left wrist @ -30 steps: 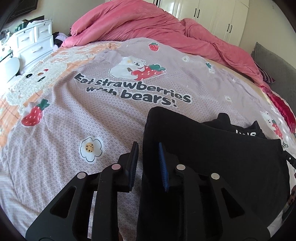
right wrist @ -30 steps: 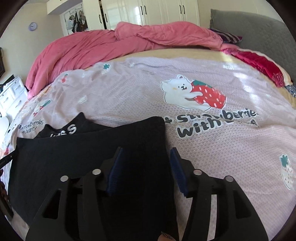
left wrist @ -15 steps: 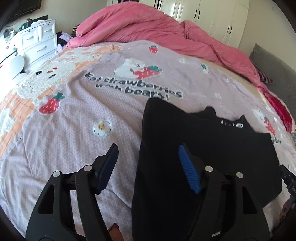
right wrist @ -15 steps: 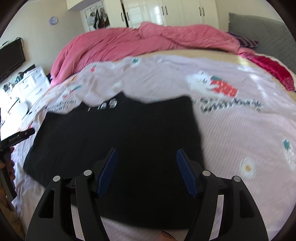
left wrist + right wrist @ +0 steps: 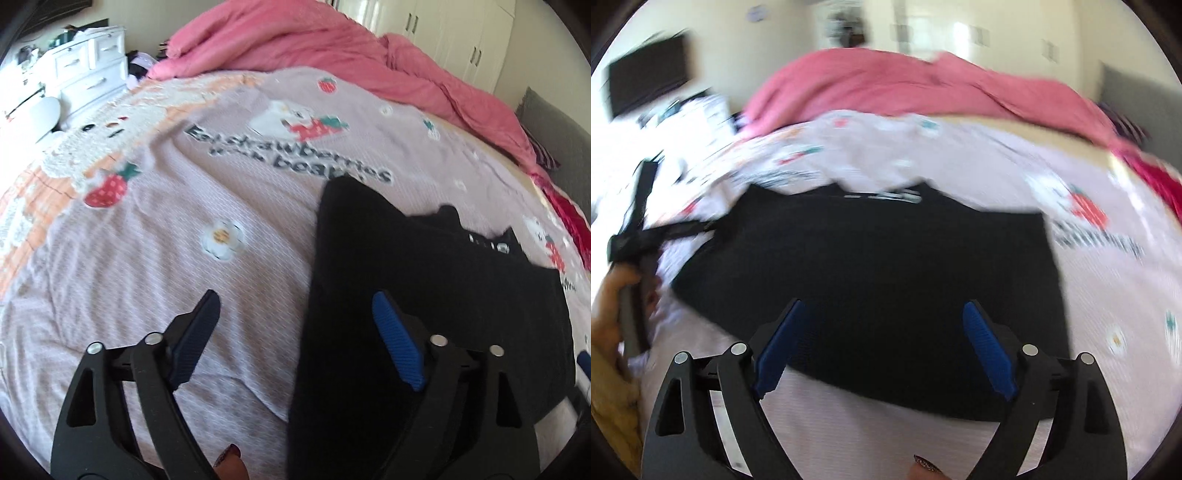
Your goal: Fold small clothes
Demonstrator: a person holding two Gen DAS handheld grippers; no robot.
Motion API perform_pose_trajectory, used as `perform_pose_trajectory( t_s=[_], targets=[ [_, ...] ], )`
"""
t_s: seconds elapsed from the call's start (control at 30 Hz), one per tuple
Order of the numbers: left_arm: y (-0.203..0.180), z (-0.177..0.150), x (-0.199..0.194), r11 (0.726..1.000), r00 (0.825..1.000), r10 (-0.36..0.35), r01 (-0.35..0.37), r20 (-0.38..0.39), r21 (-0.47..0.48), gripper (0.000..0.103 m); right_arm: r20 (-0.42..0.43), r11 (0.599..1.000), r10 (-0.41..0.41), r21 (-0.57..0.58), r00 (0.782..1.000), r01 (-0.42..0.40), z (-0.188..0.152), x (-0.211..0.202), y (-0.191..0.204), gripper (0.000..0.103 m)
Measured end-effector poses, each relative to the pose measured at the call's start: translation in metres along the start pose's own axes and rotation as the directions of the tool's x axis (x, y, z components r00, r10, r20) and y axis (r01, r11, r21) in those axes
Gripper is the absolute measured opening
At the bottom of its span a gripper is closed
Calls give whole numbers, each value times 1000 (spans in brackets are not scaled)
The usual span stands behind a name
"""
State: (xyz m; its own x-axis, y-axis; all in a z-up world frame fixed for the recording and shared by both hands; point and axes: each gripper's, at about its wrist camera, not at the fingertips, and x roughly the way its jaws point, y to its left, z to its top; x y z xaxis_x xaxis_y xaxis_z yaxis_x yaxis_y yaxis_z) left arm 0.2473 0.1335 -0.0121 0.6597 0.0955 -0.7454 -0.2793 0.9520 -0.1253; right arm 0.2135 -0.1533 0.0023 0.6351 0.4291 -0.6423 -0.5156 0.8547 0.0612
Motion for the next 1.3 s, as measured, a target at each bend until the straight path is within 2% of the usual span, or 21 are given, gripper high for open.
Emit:
perform_pose_trajectory(
  t_s=[0.03,0.1,0.27,0.47,0.6,0.8,1.0,1.17,1.27,1.3],
  targets=[
    [3,1,-2,1000,1000,-4,4,4,-10,79,0,999,19,-48,1000,-19,1,3,16,87],
    [10,4,-3,999,1000,-11,11,11,-37,85,-7,993,45,-110,999,-45,4,10,37,87],
    [26,9,-6,995,999,-3,6,36,-95,90,-36,965,107,-237,994,-112,6,30,91,87],
    [39,11,-4,992,999,15,-11,31,-124,92,-83,916,95,-383,992,-120,3,52,132,88],
    [42,13,-7,992,998,48,-43,43,-121,93,-107,898,50,-431,993,-92,1,72,147,93],
    [48,15,-7,990,998,52,-47,39,-132,93,-101,885,2,-464,995,-49,3,100,160,98],
    [51,17,-3,989,998,57,-53,25,-135,93,-86,883,-32,-468,996,-12,16,122,166,99],
    [53,16,-1,988,999,50,-48,16,-144,93,-33,868,-62,-495,998,38,21,128,173,99],
    [52,16,0,988,999,31,-30,10,-152,93,22,886,-43,-462,999,49,25,118,167,91],
    [51,16,1,988,1000,21,-20,8,-156,93,47,897,-15,-441,999,34,27,112,162,74]
  ],
)
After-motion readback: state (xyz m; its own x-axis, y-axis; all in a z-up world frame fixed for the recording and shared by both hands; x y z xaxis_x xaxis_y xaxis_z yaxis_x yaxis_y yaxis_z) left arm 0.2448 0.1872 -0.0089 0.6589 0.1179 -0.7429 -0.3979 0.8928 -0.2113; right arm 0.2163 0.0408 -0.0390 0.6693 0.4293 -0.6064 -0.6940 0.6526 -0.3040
